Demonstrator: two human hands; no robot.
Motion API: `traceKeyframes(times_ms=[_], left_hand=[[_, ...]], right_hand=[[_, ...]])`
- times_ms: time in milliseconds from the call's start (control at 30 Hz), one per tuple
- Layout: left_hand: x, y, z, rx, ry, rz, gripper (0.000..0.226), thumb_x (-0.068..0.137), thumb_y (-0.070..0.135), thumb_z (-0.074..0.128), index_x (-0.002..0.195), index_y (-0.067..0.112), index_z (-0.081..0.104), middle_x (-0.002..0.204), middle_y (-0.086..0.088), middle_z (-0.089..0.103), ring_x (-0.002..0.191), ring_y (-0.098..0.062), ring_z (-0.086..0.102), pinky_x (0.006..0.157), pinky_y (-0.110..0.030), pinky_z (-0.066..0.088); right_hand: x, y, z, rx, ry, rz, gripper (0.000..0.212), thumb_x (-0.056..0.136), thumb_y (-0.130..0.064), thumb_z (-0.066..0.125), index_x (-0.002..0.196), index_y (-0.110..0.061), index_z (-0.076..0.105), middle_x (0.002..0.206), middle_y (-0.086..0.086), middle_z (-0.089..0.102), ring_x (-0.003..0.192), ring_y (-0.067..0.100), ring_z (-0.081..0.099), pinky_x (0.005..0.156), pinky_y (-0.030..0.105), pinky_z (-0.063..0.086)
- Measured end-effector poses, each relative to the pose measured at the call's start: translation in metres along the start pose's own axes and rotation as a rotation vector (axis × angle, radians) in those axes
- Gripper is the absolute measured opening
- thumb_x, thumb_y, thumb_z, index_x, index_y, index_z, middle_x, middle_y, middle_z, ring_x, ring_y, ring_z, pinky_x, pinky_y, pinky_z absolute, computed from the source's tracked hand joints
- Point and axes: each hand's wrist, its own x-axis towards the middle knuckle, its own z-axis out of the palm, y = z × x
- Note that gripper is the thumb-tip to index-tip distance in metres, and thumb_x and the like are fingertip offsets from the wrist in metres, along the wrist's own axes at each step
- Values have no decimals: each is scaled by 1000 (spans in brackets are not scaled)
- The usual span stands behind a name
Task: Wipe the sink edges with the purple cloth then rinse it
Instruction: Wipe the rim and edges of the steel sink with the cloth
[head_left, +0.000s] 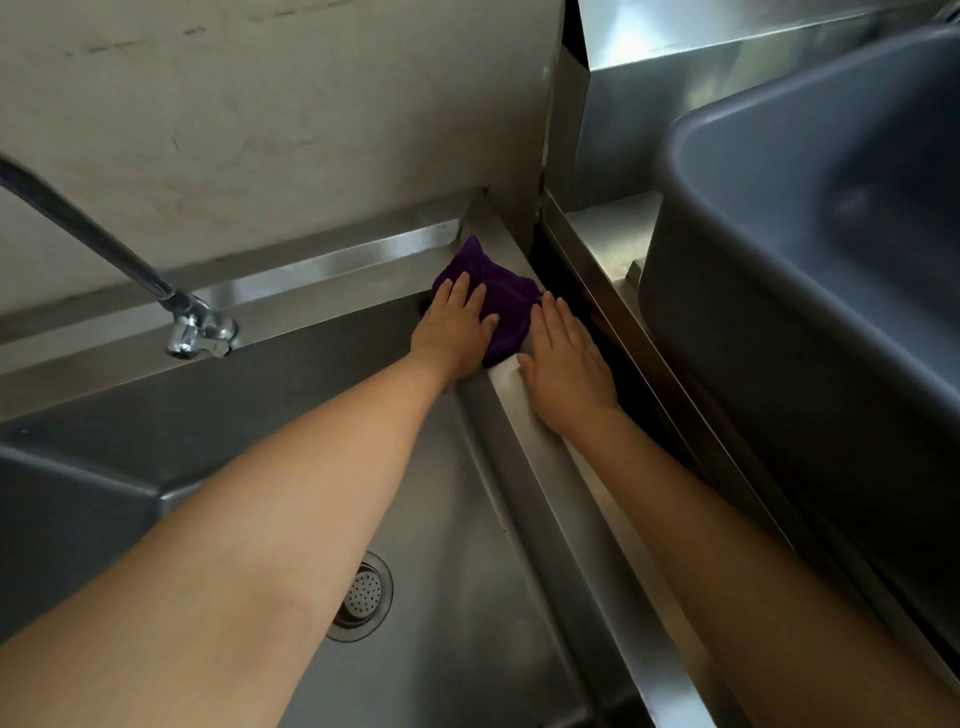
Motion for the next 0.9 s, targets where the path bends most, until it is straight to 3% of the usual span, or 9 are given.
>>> traceKeyframes(times_ms=[333,633,900], left_hand=[[13,-4,-8,47,63,-4,55,100,37,25,149,14,15,159,-11,7,146,-28,7,119,-41,12],[10,-6,-18,-60,14,-5,56,99,39,32,149,17,19,159,-9,9,146,-29,7,117,-41,15],[8,-5,-29,-35,-35,-3,58,97,40,35,148,16,21,158,-10,11,144,-31,9,117,-40,17]], right_hand=[[11,-2,-2,32,25,30,61,99,-37,26,148,-9,2,159,10,1,147,20,-1,118,33,2],[10,-1,-2,35,14,29,59,100,-36,24,148,-13,0,159,6,-1,146,17,-3,118,32,1],[12,-4,-1,72,33,52,68,95,-45,35,149,-15,5,159,4,6,146,15,1,115,30,0]])
